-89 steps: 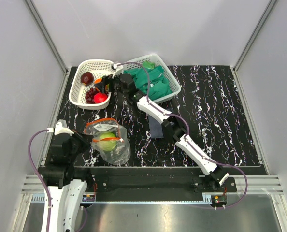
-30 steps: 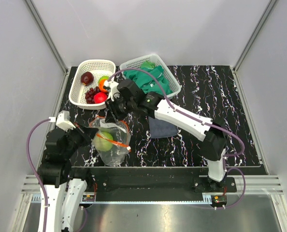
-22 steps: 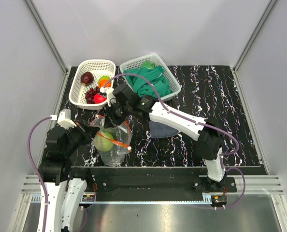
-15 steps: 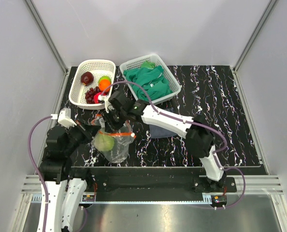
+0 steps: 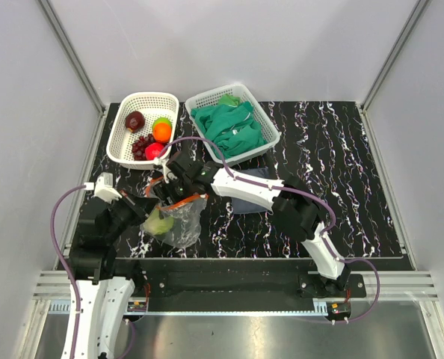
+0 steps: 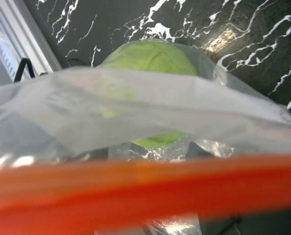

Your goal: Open the zip-top bag and remove the fake food

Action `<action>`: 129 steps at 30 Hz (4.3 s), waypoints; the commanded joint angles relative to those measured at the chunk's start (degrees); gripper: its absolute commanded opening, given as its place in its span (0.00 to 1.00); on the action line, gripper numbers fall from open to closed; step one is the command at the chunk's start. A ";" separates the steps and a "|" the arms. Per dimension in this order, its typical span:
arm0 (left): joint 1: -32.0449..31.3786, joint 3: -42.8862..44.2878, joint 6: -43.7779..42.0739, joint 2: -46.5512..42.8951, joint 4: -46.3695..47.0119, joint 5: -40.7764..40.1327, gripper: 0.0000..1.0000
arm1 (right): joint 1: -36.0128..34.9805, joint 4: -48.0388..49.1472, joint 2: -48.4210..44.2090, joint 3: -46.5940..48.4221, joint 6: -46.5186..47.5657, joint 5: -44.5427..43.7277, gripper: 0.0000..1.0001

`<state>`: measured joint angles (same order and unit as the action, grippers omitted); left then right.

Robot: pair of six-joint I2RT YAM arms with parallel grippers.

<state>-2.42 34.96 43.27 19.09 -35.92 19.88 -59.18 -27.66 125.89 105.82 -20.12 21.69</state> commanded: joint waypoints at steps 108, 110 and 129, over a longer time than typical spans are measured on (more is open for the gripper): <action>-0.13 -0.51 -1.69 -1.95 -3.45 -0.19 0.00 | -0.76 9.56 -9.69 -14.06 4.57 0.54 0.94; -0.13 -0.25 -1.87 -1.69 -3.37 -0.10 0.00 | -0.85 9.29 -10.57 -14.15 4.47 1.16 1.00; -0.13 -0.68 -1.87 -2.31 -3.80 0.34 0.00 | -1.47 7.62 -5.65 -8.61 3.24 1.33 0.75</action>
<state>-2.57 34.09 41.04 17.34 -42.37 18.31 -59.96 -20.75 119.13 94.43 -17.47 22.06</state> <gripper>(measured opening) 0.009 0.687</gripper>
